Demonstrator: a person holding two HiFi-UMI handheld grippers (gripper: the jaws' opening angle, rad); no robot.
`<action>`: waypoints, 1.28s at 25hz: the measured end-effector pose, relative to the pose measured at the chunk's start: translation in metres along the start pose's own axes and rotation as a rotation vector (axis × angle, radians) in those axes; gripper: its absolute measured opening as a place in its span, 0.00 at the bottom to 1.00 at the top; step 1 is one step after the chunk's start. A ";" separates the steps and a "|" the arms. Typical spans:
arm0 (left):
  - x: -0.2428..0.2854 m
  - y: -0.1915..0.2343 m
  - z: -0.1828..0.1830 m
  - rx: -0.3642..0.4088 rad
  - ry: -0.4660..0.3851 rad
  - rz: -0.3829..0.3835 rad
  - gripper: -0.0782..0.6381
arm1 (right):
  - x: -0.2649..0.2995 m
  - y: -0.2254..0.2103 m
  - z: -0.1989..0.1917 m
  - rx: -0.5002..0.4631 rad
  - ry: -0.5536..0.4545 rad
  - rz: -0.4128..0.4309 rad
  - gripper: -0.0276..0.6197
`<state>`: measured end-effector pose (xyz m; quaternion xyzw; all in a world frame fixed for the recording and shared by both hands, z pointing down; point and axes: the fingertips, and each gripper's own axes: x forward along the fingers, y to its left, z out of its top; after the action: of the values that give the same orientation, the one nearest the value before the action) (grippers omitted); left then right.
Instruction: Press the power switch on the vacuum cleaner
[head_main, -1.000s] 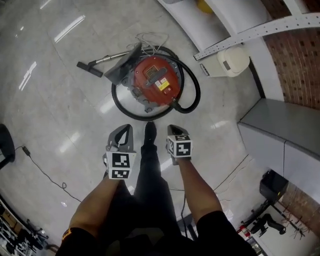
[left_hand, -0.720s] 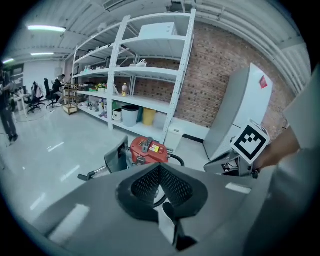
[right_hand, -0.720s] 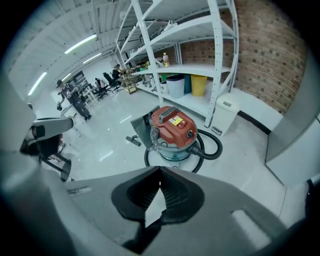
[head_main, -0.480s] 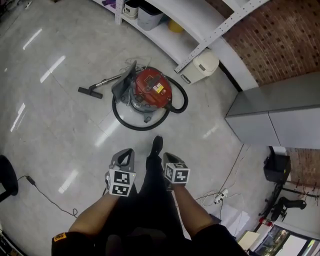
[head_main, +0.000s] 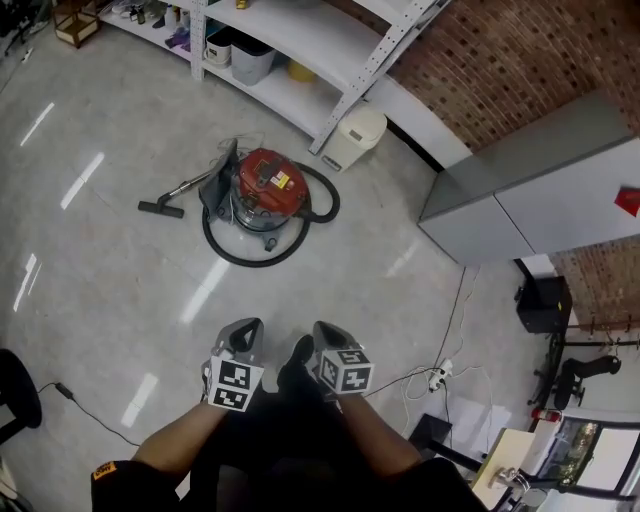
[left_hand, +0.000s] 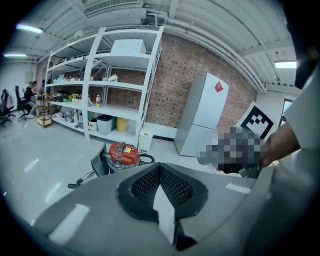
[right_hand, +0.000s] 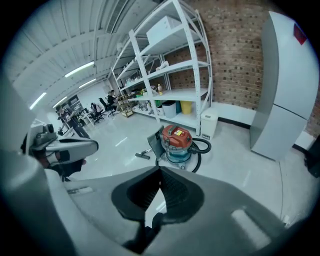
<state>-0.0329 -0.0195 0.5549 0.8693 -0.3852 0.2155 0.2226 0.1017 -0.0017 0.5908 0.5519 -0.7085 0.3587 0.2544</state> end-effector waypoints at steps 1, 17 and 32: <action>-0.002 -0.007 0.003 -0.003 -0.007 0.000 0.13 | -0.009 -0.001 0.002 0.007 -0.019 0.004 0.03; -0.072 -0.150 0.063 -0.069 -0.234 0.106 0.13 | -0.185 -0.029 0.019 -0.121 -0.293 0.080 0.03; -0.092 -0.244 0.059 0.093 -0.290 0.054 0.13 | -0.289 -0.050 -0.010 -0.099 -0.489 0.046 0.03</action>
<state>0.1097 0.1484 0.4028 0.8900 -0.4260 0.1112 0.1184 0.2256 0.1726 0.3896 0.5927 -0.7782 0.1852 0.0941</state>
